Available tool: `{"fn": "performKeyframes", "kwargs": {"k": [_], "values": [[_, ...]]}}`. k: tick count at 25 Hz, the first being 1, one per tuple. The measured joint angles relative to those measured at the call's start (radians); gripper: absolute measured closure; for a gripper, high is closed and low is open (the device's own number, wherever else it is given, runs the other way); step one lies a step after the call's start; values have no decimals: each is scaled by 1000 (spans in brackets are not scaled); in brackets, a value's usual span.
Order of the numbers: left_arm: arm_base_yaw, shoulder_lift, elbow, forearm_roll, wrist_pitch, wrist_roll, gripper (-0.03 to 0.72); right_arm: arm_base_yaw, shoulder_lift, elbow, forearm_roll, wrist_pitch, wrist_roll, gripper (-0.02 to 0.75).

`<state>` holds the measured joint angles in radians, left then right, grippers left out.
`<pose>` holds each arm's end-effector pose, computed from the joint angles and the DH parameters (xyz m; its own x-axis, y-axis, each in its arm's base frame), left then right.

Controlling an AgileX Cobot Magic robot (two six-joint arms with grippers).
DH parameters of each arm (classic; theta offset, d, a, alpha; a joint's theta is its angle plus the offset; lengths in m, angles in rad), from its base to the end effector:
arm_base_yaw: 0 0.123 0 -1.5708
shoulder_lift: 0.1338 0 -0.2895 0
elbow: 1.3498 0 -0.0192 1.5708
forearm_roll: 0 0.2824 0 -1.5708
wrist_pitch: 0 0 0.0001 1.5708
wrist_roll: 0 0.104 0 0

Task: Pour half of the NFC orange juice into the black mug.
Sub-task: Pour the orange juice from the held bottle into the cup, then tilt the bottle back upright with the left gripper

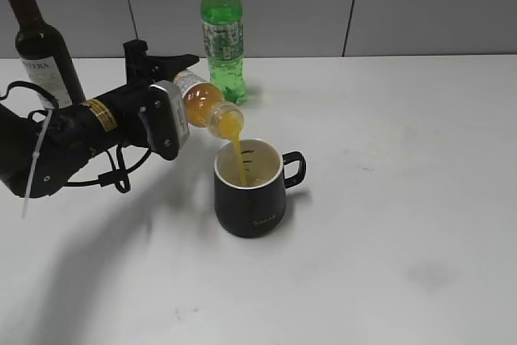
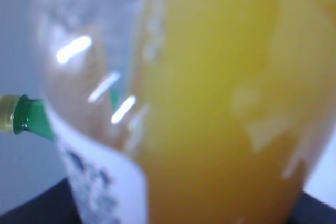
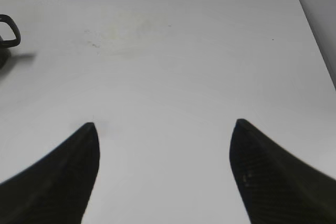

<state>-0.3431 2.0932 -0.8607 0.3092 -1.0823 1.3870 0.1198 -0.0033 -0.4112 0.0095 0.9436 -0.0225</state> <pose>0.3772 -0.1644 0.0946 0.5731 0.8175 -0.0572 0.0986 0.0006 0.9951 0.0449 0.0062 0.2688 -0.4224 -0.0679 -0.9039 -0.1336 0.9910 -0.0120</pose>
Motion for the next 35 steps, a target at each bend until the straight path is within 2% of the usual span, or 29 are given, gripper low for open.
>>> {"fn": "performKeyframes", "kwargs": {"k": [25, 35], "values": [[0, 0, 0, 0, -8, 154, 220, -1, 0, 0, 0, -1, 0, 150], [0, 0, 0, 0, -14, 163, 220, -1, 0, 0, 0, -1, 0, 150]]}}
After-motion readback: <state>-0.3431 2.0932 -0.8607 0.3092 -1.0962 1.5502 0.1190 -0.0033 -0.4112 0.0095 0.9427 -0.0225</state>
